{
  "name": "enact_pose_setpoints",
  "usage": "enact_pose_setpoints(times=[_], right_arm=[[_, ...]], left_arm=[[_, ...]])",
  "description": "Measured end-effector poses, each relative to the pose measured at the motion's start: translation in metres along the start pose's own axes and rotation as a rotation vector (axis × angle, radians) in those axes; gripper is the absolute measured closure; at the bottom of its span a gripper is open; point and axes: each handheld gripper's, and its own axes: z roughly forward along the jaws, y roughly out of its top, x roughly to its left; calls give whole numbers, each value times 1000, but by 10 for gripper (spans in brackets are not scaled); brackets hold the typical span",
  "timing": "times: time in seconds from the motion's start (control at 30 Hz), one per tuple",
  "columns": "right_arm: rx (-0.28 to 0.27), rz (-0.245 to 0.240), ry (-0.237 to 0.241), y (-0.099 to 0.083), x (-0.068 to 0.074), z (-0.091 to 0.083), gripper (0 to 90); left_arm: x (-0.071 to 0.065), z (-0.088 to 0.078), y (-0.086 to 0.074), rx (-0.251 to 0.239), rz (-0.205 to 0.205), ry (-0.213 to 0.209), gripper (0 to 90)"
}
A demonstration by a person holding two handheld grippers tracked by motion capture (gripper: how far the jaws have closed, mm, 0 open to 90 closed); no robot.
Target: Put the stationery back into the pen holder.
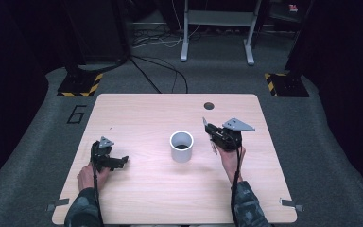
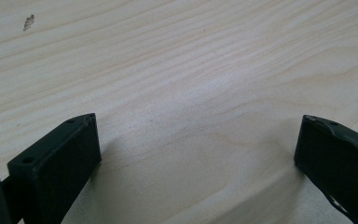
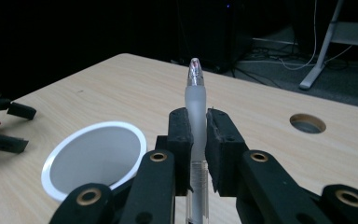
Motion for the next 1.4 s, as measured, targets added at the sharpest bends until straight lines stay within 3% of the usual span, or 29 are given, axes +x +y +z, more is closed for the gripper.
enact_pose_setpoints(times=[0.9, 1.4], right_arm=[[-143, -30, -2, 27, 15, 15, 803], [-172, -59, 32, 40, 28, 24, 803]], left_arm=[[0, 0, 0, -3, -4, 0, 3], [0, 0, 0, -4, -5, 0, 3]])
